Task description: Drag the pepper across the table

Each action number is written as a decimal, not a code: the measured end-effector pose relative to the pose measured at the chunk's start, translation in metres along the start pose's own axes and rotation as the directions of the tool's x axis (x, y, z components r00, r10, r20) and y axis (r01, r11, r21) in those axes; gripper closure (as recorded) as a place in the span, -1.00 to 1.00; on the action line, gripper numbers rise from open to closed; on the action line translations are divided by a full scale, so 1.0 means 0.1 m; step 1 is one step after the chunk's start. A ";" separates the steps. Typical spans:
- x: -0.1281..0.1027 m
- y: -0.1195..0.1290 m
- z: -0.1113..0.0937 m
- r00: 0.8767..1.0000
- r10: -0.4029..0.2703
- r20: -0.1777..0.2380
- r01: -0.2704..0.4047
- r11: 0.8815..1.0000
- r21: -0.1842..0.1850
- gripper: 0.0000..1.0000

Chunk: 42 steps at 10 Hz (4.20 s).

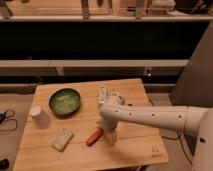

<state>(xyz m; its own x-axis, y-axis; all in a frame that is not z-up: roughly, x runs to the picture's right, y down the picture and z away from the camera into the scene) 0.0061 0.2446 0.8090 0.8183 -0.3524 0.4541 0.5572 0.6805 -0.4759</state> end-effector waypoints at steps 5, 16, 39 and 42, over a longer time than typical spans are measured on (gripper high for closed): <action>-0.17 -0.09 -0.02 0.999 -0.042 0.008 0.042 0.999 0.010 -0.60; -0.44 -0.25 0.03 0.994 -0.113 0.000 0.113 0.993 0.018 -0.56; 0.24 -0.31 -0.09 0.991 -0.134 0.004 0.134 0.991 -0.001 1.00; 0.55 -0.30 -0.17 0.990 -0.138 -0.003 0.138 0.990 -0.010 1.00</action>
<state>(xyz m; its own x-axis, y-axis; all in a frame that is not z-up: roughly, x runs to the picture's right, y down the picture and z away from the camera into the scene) 0.0373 0.1942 0.8355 0.7337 -0.4454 0.5131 0.6665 0.6186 -0.4161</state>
